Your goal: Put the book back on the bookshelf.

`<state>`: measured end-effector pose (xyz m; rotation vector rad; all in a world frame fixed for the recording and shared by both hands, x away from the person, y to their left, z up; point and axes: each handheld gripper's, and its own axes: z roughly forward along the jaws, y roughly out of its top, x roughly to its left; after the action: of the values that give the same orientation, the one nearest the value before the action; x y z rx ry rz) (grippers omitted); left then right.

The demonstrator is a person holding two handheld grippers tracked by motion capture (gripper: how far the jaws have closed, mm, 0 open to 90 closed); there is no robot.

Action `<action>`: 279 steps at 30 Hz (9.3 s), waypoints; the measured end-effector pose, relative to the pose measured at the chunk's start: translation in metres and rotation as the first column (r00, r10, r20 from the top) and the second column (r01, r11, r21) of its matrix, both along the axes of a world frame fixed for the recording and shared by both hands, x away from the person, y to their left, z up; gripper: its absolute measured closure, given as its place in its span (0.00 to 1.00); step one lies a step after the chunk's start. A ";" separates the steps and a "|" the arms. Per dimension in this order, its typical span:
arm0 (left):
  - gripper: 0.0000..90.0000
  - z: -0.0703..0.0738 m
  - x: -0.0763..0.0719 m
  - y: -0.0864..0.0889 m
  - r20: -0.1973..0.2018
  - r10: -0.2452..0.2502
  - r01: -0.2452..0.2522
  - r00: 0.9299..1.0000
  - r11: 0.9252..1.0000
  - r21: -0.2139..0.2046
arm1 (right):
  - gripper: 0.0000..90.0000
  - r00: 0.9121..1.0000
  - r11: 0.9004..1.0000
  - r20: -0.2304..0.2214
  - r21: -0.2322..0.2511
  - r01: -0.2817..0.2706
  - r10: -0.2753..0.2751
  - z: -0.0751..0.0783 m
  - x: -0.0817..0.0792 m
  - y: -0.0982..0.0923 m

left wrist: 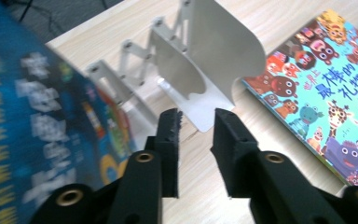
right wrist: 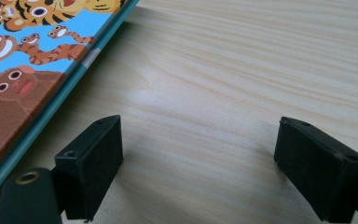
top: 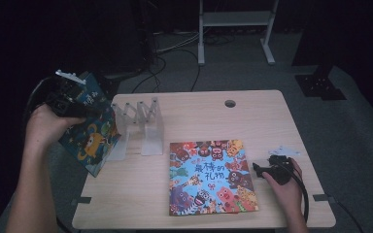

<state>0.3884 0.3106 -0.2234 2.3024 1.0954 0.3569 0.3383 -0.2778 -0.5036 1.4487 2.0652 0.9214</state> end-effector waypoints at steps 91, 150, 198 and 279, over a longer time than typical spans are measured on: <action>0.18 -0.222 -0.043 -0.100 -0.044 -0.339 0.336 0.940 0.940 -0.053 | 0.32 0.984 0.971 -0.046 0.176 -0.163 0.174 0.027 0.072 0.077; 0.12 -0.234 -0.043 -0.133 -0.112 -0.361 0.343 0.926 0.927 -0.153 | 0.33 0.933 0.930 0.029 0.072 -0.361 0.360 0.042 -0.013 0.042; 0.11 -0.235 -0.046 -0.127 -0.146 -0.354 0.330 0.924 0.929 -0.167 | 0.43 0.851 0.846 0.011 0.103 -0.523 0.525 0.024 -0.067 0.000; 0.04 -0.245 -0.015 -0.138 -0.232 -0.321 0.267 0.918 0.934 -0.237 | 0.51 0.836 0.835 0.026 0.044 -0.548 0.547 0.023 -0.054 0.060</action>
<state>0.3730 0.1729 -0.4681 2.3284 0.8377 -0.1820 0.2838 -0.2177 -0.4804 0.8587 2.5181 1.1928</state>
